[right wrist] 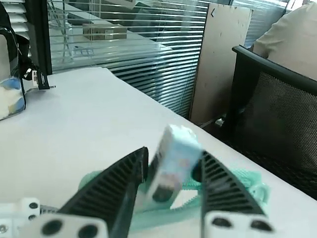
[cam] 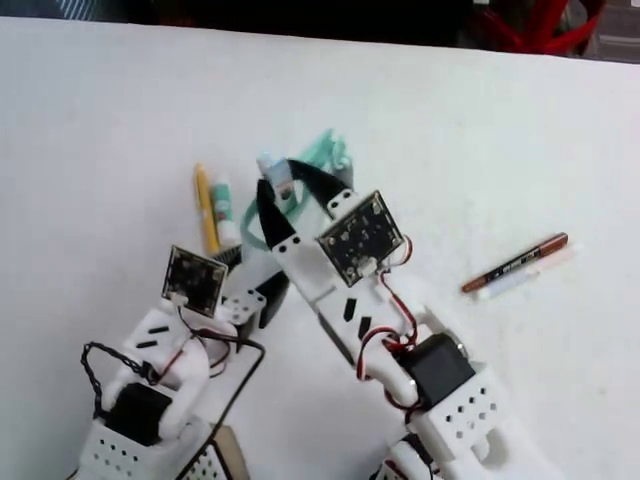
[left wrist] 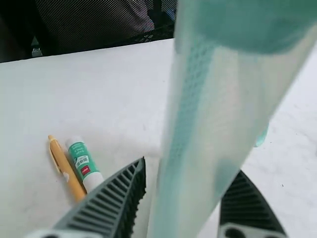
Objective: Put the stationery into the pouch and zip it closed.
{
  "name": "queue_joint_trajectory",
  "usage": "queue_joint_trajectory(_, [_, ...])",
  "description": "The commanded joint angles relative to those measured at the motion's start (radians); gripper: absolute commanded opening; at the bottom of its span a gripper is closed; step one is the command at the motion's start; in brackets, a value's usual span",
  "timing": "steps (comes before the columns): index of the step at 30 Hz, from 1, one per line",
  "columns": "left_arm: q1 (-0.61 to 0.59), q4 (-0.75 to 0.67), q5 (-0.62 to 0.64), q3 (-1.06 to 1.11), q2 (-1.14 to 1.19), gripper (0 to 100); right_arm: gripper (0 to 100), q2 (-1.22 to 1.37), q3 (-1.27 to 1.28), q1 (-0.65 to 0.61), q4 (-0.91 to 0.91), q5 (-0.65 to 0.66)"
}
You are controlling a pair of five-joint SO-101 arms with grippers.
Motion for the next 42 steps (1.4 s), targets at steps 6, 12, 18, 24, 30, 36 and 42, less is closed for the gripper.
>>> queue_joint_trajectory(6, [-0.010, -0.029, 0.009, -0.048, -0.004, 23, 17.6, -0.016, -0.147, -0.024, 0.113, 0.003])
queue_joint_trajectory(12, [-0.010, -0.029, 0.008, -0.048, -0.004, 23, 17.6, -0.016, -0.230, 0.062, 0.122, 0.005])
queue_joint_trajectory(18, [-0.010, -0.029, 0.003, -0.048, -0.004, 23, 17.6, -0.022, -0.259, 0.214, 0.177, 0.005])
queue_joint_trajectory(24, [-0.010, -0.028, 0.003, -0.048, -0.004, 23, 17.6, -0.015, -0.316, 0.447, 0.209, 0.003])
queue_joint_trajectory(30, [-0.010, -0.028, 0.003, -0.048, -0.004, 23, 17.6, 0.096, -0.311, 0.708, 0.226, -0.135])
queue_joint_trajectory(36, [-0.010, -0.025, 0.003, -0.048, -0.004, 23, 17.6, 0.418, -0.315, 0.905, 0.254, -0.218])
queue_joint_trajectory(42, [-0.010, -0.031, 0.002, -0.032, -0.004, 23, 17.9, 0.656, -0.308, 1.082, 0.275, -0.433])
